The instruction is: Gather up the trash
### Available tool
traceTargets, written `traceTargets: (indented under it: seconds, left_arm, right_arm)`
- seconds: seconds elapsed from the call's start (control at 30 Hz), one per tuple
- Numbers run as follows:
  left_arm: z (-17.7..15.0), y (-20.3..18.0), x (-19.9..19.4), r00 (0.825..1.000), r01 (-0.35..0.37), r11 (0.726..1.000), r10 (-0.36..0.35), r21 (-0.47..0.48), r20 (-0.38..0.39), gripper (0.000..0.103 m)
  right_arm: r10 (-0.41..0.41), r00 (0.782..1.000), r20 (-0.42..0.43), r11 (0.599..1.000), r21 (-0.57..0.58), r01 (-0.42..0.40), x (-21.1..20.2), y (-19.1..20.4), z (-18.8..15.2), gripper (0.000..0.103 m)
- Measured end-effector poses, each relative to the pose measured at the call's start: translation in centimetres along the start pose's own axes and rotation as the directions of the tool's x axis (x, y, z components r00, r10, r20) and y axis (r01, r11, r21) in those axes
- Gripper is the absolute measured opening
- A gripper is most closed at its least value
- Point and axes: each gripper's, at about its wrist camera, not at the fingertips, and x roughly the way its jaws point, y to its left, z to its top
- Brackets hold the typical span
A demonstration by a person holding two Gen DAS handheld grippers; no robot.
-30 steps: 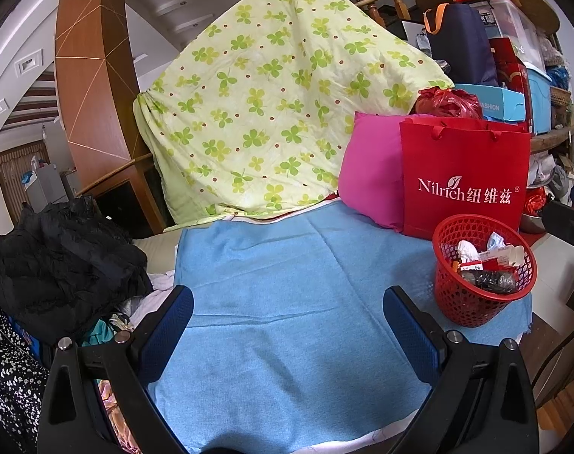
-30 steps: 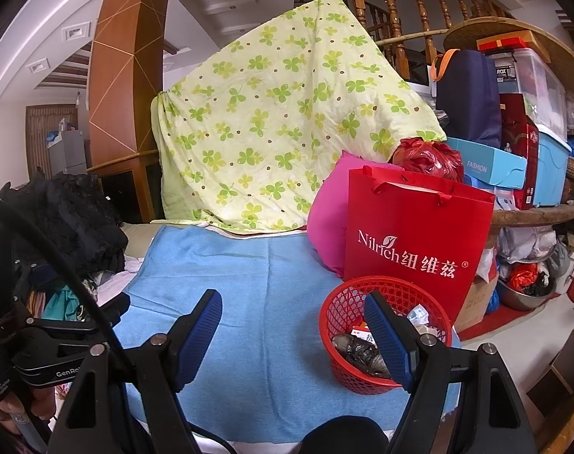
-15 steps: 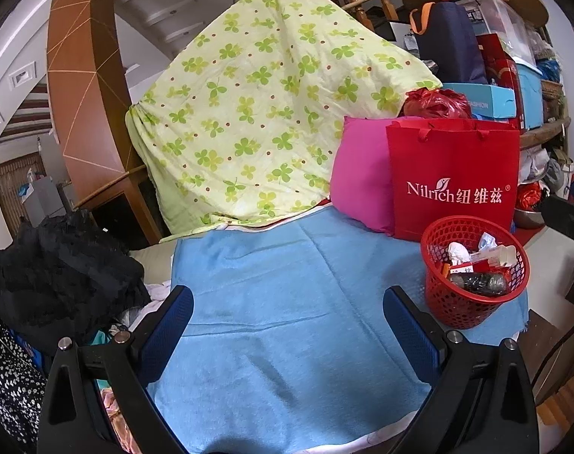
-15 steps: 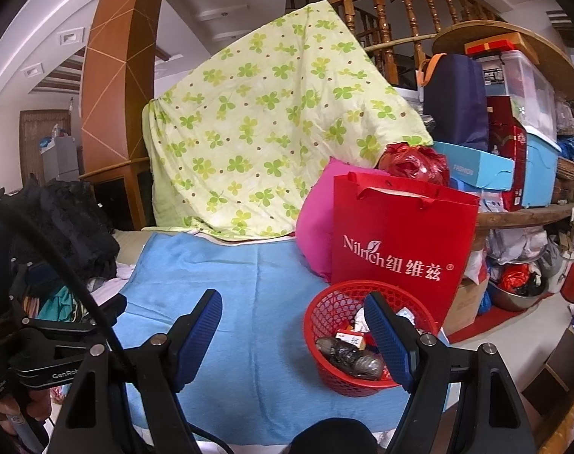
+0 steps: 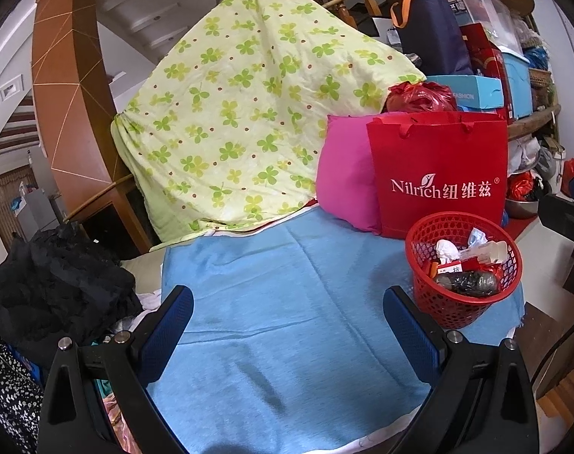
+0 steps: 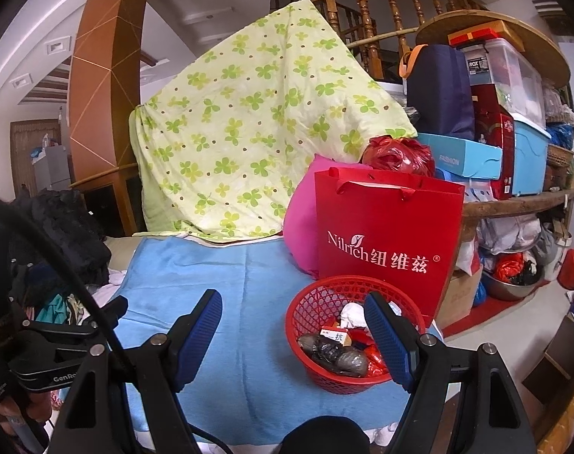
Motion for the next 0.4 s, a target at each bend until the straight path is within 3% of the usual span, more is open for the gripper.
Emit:
traceTargets:
  seconds: [0.2, 0.4]
  left_arm:
    - [0.4, -0.5, 0.5, 1.0, 0.026, 1.0, -0.026, 0.001, 0.017, 0.1]
    - [-0.3, 1.9, 3.8, 0.998, 0.062, 0.992, -0.065, -0.11, -0.02, 0.1]
  right_arm:
    - [-0.009, 1.0, -0.009, 1.0, 0.015, 0.009, 0.4, -0.8, -0.2, 0.08]
    - [-0.008, 1.0, -0.028, 1.0, 0.011, 0.008, 2.1, -0.5, 0.0, 0.08]
